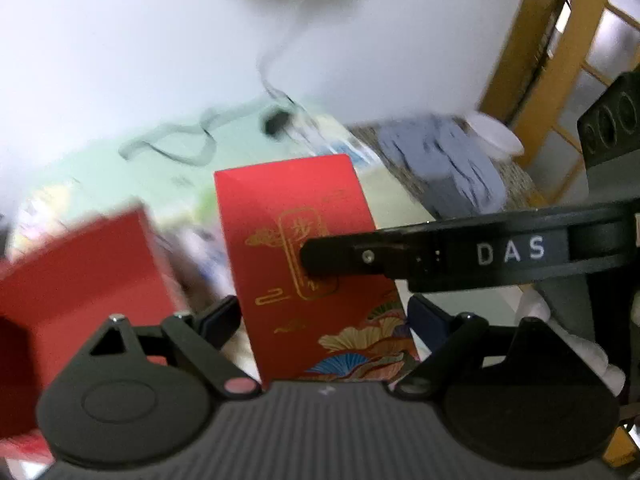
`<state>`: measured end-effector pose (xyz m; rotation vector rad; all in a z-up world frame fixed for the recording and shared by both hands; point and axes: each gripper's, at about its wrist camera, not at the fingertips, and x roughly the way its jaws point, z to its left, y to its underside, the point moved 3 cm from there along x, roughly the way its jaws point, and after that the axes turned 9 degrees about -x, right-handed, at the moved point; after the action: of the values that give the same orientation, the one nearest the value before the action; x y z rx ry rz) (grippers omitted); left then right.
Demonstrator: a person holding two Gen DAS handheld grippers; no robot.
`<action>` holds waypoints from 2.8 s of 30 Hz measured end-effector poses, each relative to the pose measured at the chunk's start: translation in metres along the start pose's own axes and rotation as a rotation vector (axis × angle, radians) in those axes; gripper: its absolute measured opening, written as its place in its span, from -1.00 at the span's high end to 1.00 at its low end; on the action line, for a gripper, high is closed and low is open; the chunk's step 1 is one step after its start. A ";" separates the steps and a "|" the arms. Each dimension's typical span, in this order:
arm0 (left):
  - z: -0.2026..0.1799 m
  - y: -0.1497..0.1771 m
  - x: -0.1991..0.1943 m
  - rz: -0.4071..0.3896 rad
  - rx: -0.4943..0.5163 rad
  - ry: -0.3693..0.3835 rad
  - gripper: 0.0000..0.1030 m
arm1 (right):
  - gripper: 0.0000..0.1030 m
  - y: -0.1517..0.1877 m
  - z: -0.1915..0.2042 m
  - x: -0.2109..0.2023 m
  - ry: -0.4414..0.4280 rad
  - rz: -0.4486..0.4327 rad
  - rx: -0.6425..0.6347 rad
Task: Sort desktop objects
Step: 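Carry the red gift box into the red cardboard box with the right gripper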
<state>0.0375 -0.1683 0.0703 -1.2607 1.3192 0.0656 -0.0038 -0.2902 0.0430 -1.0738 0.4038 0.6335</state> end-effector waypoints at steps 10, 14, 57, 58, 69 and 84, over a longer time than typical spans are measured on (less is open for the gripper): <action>0.133 -0.035 -0.033 -0.005 -0.106 -0.162 -0.73 | -0.10 -0.069 0.088 0.101 -0.141 0.040 -0.110; 0.185 -0.026 -0.022 0.063 -0.170 -0.194 -0.73 | -0.11 -0.065 0.109 0.149 -0.164 0.142 -0.096; 0.281 0.012 0.037 0.324 -0.331 -0.280 -0.77 | -0.12 -0.021 0.086 0.318 -0.147 0.498 0.098; 0.278 0.011 0.032 0.309 -0.326 -0.289 -0.75 | -0.12 -0.023 0.084 0.315 -0.156 0.488 0.102; 0.236 0.008 0.038 0.280 -0.247 -0.063 -0.39 | 0.22 -0.022 0.083 0.259 0.053 0.291 -0.203; 0.254 0.017 0.077 0.338 -0.287 -0.207 -0.48 | 0.28 -0.015 0.085 0.258 0.086 0.216 -0.226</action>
<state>0.2228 -0.0285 -0.0605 -1.2175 1.3598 0.6273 0.2015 -0.1464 -0.0630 -1.2861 0.5373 0.8407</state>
